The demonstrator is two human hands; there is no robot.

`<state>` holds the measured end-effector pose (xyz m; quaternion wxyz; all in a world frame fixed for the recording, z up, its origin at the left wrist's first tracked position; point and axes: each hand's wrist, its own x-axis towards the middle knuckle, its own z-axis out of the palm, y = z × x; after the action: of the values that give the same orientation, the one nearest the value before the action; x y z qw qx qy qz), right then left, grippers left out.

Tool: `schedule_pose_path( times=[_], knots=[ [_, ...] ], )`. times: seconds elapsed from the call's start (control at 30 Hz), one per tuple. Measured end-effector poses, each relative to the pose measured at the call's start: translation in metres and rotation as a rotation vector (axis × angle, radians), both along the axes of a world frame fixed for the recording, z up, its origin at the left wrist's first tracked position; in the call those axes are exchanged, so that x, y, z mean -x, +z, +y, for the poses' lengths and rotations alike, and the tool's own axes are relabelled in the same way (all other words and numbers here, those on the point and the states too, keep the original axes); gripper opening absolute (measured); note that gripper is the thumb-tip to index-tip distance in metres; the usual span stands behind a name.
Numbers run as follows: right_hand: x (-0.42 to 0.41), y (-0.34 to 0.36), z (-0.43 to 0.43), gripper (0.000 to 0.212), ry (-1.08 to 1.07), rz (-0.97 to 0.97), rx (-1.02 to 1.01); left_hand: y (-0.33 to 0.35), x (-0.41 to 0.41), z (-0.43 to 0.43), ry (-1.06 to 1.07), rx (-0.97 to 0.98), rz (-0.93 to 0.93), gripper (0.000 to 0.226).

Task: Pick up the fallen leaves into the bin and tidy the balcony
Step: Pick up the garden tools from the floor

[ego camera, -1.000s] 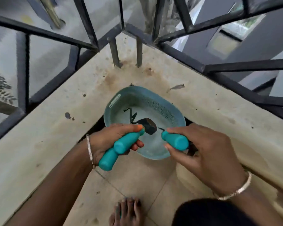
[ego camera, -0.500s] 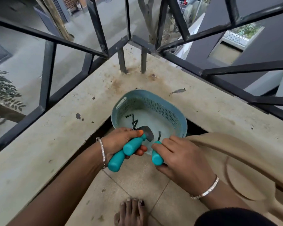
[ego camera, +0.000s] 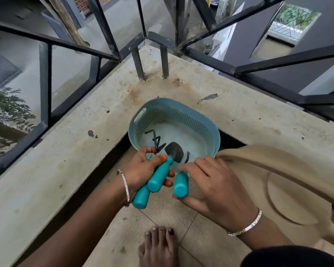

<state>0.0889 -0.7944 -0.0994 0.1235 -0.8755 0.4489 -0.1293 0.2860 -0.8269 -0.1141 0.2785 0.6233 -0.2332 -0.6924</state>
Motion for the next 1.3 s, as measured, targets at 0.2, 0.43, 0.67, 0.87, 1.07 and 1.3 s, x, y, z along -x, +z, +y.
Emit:
schedule_pose_path(
  times=[0.2, 0.43, 0.67, 0.87, 1.07, 1.3],
  knots=[
    [0.016, 0.016, -0.005, 0.088, 0.039, -0.003, -0.297, 0.000, -0.006, 0.006, -0.127, -0.008, -0.131, 0.028],
    [0.026, 0.053, -0.026, 0.066, 0.060, -0.168, -0.462, 0.010, -0.019, 0.000, -0.238, -0.057, -0.207, 0.034],
    [0.007, 0.062, -0.049, 0.056, 0.037, -0.077, -0.432, 0.034, -0.043, -0.026, -0.336, -0.050, -0.247, 0.028],
    [0.008, 0.042, -0.051, 0.048, -0.259, -0.230, -0.228, 0.039, -0.045, -0.054, -0.434, -0.098, -0.209, 0.009],
    [0.005, 0.041, -0.049, 0.034, -0.424, -0.456, -0.120, 0.022, -0.046, -0.056, -0.398, -0.180, -0.177, 0.009],
    [0.004, 0.044, -0.049, 0.031, -0.435, -0.525, -0.137, 0.028, -0.050, -0.063, -0.446, -0.138, -0.252, 0.014]
  ],
)
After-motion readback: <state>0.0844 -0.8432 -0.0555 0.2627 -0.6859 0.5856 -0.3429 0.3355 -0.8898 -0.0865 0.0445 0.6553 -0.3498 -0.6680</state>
